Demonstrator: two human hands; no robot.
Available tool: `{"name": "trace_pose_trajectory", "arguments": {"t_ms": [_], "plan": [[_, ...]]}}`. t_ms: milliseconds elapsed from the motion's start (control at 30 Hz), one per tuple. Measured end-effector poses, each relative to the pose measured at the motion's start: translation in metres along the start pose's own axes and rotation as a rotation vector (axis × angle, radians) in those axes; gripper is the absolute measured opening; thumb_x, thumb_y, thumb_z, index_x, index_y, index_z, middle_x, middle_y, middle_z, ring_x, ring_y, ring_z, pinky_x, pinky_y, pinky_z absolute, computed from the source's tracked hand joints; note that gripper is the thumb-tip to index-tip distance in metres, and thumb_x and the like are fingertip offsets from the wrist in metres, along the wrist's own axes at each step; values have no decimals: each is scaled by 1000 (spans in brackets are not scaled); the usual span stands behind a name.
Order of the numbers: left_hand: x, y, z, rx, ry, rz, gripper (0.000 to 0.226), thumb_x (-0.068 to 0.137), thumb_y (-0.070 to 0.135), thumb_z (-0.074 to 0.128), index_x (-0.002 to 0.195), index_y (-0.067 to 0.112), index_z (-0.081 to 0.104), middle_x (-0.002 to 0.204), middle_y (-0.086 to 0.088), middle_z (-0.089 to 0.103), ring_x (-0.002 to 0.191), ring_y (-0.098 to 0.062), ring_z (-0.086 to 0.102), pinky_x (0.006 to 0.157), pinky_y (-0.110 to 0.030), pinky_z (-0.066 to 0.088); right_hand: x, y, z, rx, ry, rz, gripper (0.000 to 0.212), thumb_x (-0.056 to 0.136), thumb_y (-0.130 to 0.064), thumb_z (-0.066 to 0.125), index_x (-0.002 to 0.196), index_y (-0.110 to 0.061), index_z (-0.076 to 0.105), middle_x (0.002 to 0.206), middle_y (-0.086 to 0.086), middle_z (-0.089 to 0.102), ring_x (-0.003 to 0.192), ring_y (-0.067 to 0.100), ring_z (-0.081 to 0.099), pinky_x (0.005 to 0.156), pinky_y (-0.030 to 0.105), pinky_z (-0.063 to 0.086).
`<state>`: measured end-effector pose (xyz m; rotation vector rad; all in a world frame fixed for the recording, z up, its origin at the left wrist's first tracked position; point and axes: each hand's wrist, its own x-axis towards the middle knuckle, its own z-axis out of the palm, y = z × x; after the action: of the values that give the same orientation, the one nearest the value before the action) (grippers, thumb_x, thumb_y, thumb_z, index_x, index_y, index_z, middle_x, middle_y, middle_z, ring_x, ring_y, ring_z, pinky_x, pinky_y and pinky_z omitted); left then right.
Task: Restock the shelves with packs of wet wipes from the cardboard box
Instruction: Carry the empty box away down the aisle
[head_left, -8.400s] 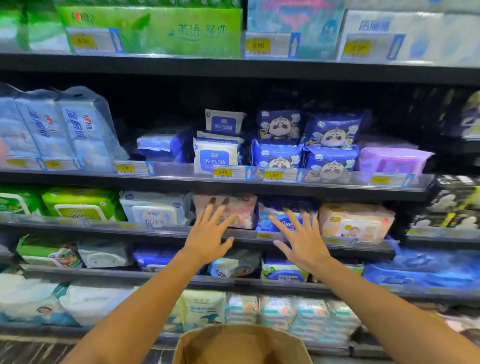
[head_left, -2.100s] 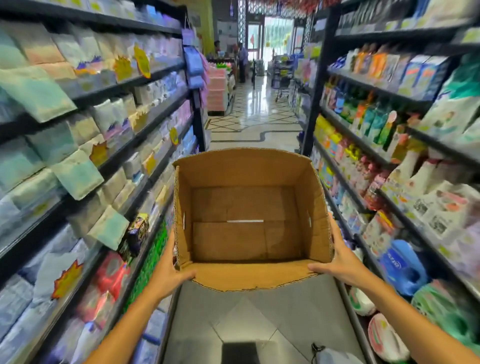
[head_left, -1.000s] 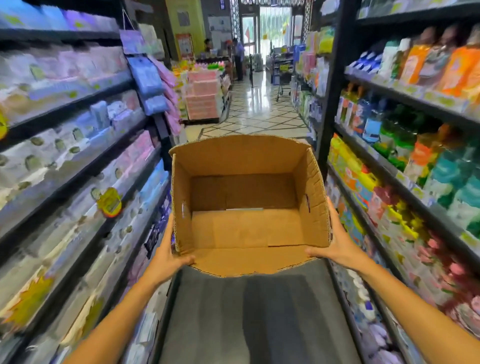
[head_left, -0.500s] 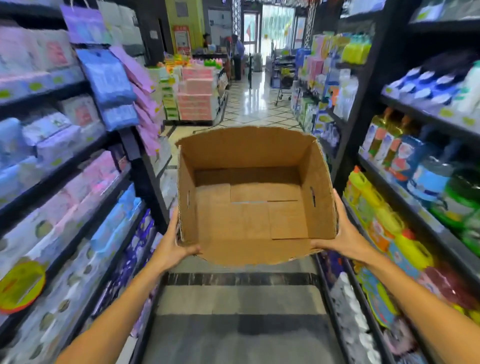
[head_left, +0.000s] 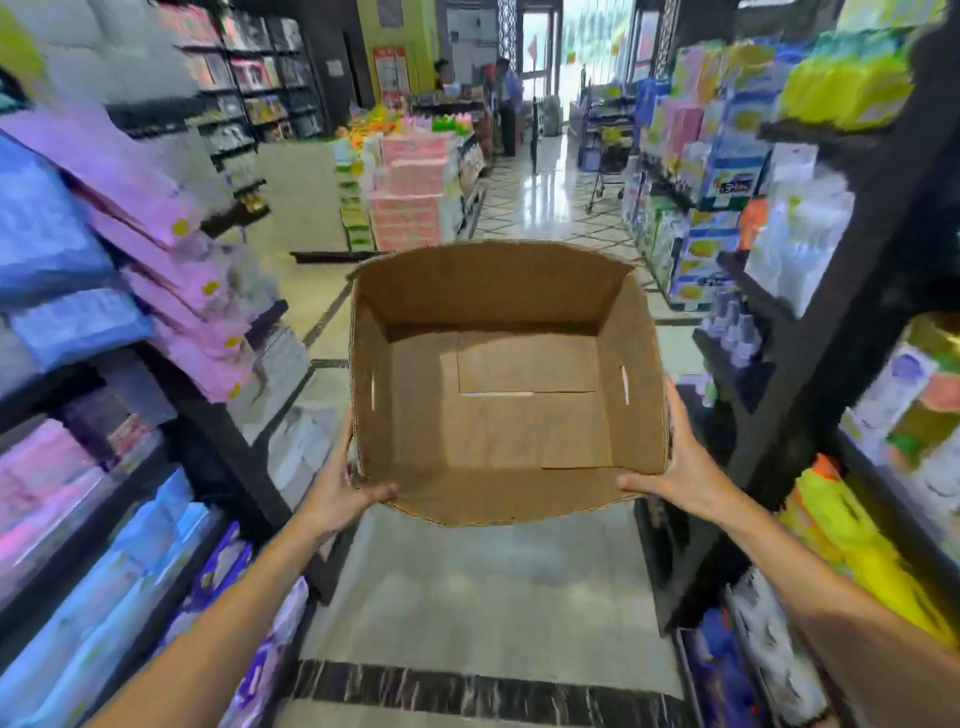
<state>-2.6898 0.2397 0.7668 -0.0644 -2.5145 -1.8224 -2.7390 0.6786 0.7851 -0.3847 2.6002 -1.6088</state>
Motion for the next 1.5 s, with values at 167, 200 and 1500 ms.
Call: {"name": "trace_pose_trajectory", "arguments": {"t_ms": [167, 200, 1500], "plan": [[125, -2, -1, 20, 88, -83, 133, 54, 42, 95, 157, 39, 11, 149, 38, 33, 137, -25, 47, 102, -48, 51, 154, 17, -31, -13, -91, -23, 140, 66, -17, 92, 149, -54, -15, 135, -53, 9, 137, -6, 22, 112, 30, 27], [147, -2, -3, 47, 103, -80, 130, 58, 38, 95, 157, 39, 11, 155, 28, 30, 139, -25, 44, 102, -45, 52, 183, 20, -33, -8, -104, -29, 140, 67, -16, 91, 150, -53, -16, 140, -49, 11, 138, -6, 22, 110, 29, 29], [1059, -200, -285, -104, 619, -334, 126, 54, 47, 96, 139, 74, 7, 159, 20, 31, 141, -23, 42, 109, -56, 42, 1379, 62, 143, -60, -588, -268, 136, 63, -35, 94, 152, -53, -8, 160, -28, 12, 144, 6, 28, 112, 39, 40]]}}
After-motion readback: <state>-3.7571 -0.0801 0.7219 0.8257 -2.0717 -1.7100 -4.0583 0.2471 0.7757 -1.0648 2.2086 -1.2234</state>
